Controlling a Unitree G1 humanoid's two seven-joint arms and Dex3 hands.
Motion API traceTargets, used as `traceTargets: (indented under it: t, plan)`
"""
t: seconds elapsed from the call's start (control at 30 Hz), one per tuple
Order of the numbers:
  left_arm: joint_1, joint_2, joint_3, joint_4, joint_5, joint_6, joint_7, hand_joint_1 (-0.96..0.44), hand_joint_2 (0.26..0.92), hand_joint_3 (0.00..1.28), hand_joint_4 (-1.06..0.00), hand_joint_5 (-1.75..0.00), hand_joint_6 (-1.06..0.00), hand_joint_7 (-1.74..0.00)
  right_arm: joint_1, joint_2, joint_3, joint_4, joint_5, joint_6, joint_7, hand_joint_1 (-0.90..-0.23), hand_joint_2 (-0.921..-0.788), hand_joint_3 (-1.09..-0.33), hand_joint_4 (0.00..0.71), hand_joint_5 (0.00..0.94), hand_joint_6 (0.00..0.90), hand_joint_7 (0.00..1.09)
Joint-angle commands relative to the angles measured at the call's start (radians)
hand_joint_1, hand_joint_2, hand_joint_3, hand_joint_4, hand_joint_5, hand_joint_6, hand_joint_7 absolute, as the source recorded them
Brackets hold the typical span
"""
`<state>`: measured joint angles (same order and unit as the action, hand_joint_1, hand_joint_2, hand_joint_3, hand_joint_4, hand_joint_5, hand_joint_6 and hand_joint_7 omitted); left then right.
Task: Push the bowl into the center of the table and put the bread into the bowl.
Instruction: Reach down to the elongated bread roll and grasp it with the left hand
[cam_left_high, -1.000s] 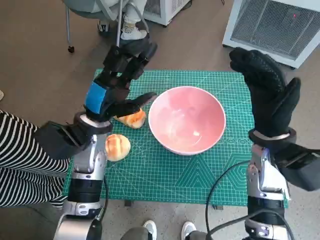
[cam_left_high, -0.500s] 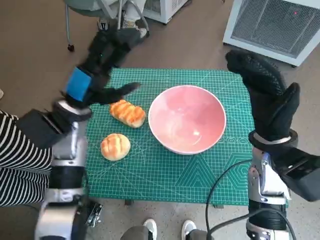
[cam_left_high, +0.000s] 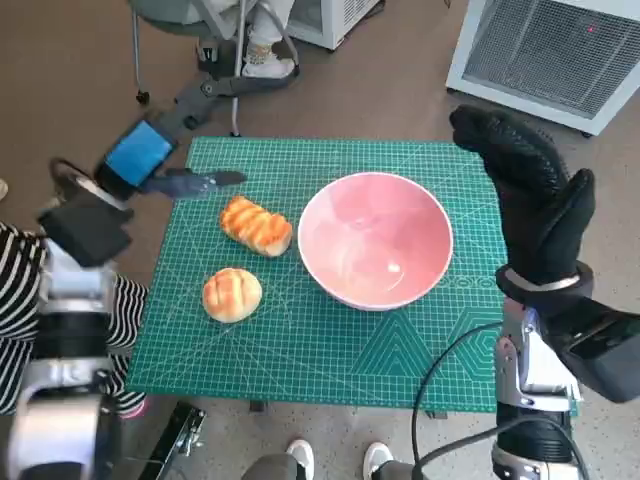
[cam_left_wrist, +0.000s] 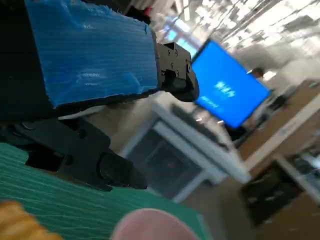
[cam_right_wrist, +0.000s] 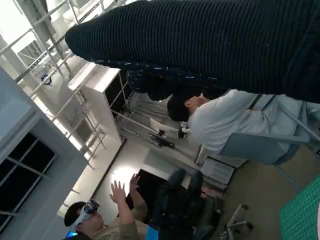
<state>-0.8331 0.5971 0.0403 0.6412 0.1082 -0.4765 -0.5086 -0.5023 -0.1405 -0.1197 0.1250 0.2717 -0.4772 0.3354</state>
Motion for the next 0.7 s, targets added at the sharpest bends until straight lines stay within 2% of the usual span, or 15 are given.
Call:
traceTargets:
  t: [0.03, 0.2, 0.7]
  plan:
    - [-0.053, 0.036, -0.051, 0.061, 0.056, -0.002, -0.022, 0.10, 0.802, 0.00, -0.23, 0.00, -0.40, -0.19, 0.013, 0.007, -0.003, 0.017, 0.000, 0.016, -0.010, -0.696, -0.921, -0.715, 0.198, 0.010, 0.161, 0.33]
    - [-0.089, 0.052, -0.106, 0.124, 0.109, 0.008, -0.047, 0.05, 0.792, 0.00, -0.23, 0.00, -0.43, -0.11, 0.009, 0.010, -0.003, 0.023, -0.002, 0.020, -0.014, -0.696, -0.921, -0.715, 0.198, 0.008, 0.159, 0.34]
    - [-0.193, 0.019, -0.241, 0.317, 0.248, 0.069, -0.040, 0.02, 0.792, 0.00, -0.15, 0.00, -0.37, -0.02, 0.004, 0.008, -0.010, 0.036, 0.011, 0.028, -0.010, -0.695, -0.921, -0.716, 0.199, 0.006, 0.154, 0.35]
